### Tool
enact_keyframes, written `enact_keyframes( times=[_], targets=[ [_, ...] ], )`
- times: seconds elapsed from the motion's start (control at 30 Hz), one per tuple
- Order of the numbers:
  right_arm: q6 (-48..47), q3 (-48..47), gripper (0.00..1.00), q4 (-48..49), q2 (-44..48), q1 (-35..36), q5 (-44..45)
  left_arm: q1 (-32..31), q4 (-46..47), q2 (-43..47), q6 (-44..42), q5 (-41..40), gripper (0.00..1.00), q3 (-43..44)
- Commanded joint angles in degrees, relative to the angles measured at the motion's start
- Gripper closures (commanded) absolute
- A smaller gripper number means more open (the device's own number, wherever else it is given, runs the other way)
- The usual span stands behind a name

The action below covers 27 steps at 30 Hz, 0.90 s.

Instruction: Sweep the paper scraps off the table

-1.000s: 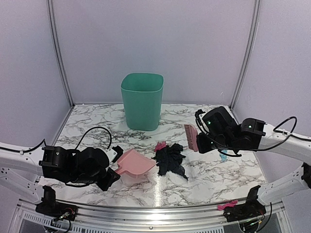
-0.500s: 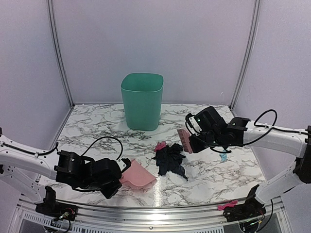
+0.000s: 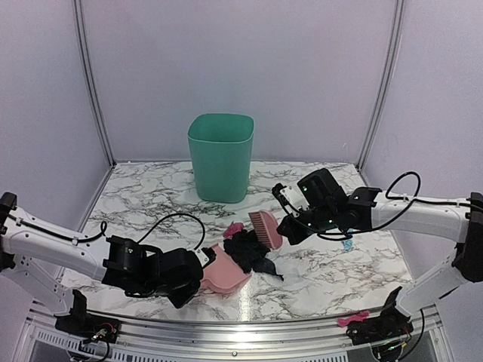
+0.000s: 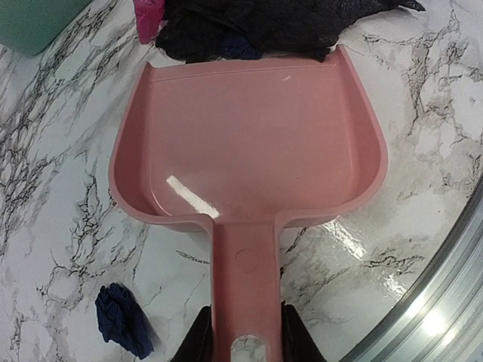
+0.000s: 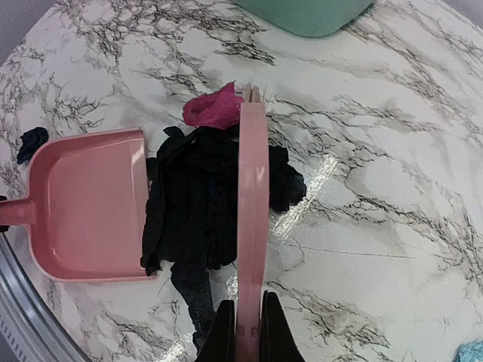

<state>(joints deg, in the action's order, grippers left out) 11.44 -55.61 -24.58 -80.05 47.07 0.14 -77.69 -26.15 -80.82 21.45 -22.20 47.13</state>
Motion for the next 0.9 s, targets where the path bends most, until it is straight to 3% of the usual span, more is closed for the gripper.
enact_keyframes(
  times=[0.0,0.37,0.63,0.73,0.87],
  targets=[
    [-0.09,0.97,1.0,5.57,2.8,-0.26,-10.94,-0.33,2.04,-1.69,-2.36,-2.7,1.0,2.0],
    [2.41,2.9,1.0,8.88,5.42,-0.27,-21.87,-0.11,3.3,-2.12,-3.48,-4.61,1.0,2.93],
    [2.02,0.23,1.0,6.0,9.14,-0.26,-21.36,-0.13,3.39,-1.18,-2.48,-4.26,1.0,1.88],
    [1.65,-0.44,1.0,4.18,10.47,-0.27,-18.67,-0.13,3.39,-0.61,-2.22,-4.11,1.0,1.37],
    [2.83,-1.79,1.0,-0.16,11.66,-0.25,-4.77,-0.14,3.3,0.37,-1.71,-3.66,1.0,0.23]
  ],
)
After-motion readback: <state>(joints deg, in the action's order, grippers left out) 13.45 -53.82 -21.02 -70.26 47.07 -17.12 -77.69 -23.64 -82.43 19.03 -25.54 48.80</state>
